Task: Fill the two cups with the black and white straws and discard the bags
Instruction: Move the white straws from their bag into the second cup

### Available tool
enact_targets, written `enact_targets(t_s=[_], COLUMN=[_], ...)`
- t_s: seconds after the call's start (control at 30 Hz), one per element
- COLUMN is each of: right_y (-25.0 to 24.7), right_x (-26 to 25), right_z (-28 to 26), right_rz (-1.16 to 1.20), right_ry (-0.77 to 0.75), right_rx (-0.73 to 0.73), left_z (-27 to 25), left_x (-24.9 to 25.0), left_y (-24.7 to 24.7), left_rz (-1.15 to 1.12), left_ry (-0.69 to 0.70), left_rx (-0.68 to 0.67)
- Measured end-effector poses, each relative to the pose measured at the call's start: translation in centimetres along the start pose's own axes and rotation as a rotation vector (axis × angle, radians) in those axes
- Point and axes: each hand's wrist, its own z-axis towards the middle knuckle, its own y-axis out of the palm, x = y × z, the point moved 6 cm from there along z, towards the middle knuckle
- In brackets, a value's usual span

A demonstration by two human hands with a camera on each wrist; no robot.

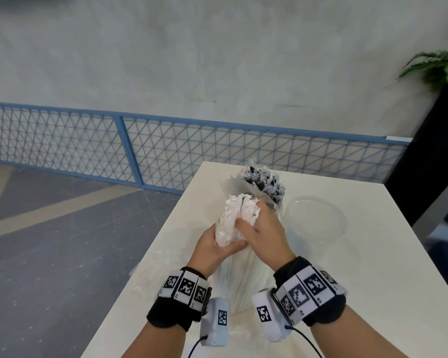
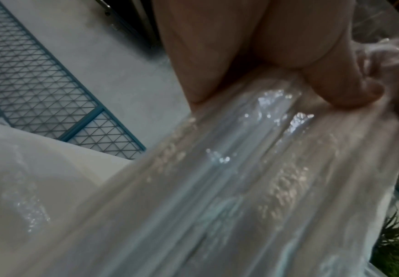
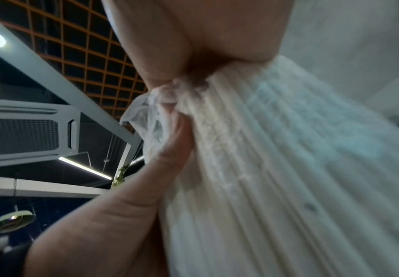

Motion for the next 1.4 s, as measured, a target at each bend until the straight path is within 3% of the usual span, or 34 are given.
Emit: enact_targets(t_s=[0.13,0.37,0.5,0.7,0.9,1.2,1.4], right_y=[-0.2,-3.3,-3.0,-1.1,-1.3,-1.5,-3.9], right_x=[-0.7,-3.9,-2.7,-0.3,-0.6,-0.4,-2.0], right_z=[0.8,2.3,1.0,-1.6,0.3,1.6,2.6], right_rz=[0.178,0.29,0.383,0.265,0.213,0.509,0.603], right_ry=[-0.001,-0.091,-0.035,0.061,0.138,0.221,0.162], right_rx=[0.032,0.114,0.112,0.274,0.161,0.282,0.353], left_z=[0.1,0.1,0.1,-0.1,-0.3,-0.2,0.1], left_x=[-0.3,-0.6,-0.5,-0.3,0.1,-0.4,-0.9], left_y=[0.0,-0.4,-0.6,-0.3,0.0,0.2,0.0], left_rz=[-0.024,0.054,0.035,0.025,0.046,0.081,0.095], left_ry=[-0.013,-0.007,0.006,0.022,0.027,-0.012,-0.045], left_rx=[0.007,0.047,0.065,0.044,-0.011,0.009,0.028])
